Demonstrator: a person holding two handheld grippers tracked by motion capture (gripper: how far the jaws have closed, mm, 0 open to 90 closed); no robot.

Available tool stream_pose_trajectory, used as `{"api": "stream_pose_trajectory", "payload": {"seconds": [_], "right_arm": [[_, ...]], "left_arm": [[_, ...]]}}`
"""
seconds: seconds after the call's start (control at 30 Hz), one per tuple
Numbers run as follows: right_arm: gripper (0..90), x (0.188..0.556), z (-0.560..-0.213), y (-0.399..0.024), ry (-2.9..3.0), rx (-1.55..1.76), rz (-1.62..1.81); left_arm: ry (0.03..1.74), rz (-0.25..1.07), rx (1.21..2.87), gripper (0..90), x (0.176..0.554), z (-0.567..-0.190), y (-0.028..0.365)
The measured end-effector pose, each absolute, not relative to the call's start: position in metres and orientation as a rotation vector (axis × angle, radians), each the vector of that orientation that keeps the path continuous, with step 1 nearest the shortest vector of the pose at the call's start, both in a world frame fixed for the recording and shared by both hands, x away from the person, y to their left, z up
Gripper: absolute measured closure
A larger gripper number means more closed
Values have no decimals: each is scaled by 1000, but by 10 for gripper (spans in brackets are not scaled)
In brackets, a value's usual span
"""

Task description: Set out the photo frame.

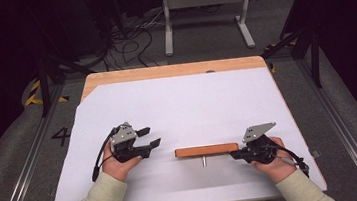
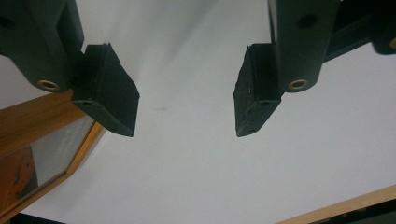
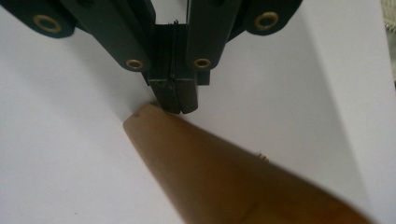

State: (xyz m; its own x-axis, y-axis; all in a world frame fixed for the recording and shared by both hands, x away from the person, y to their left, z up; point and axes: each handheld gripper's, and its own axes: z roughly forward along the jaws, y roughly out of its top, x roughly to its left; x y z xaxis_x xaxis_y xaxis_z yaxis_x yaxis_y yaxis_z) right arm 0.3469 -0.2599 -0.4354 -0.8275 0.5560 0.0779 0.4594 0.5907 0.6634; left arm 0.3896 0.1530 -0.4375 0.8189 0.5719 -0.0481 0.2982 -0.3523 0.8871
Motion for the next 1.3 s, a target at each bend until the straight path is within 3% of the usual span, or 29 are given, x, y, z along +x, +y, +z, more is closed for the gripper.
{"api": "stream_pose_trajectory", "payload": {"seconds": [0.57, 1.3], "right_arm": [[900, 392, -443, -251, 2562, 1050, 1107], [900, 463, -441, -199, 2568, 1086, 1123]], "left_arm": [[675, 354, 1950, 397, 386, -438, 161], [702, 362, 1944, 396, 384, -440, 171]]}}
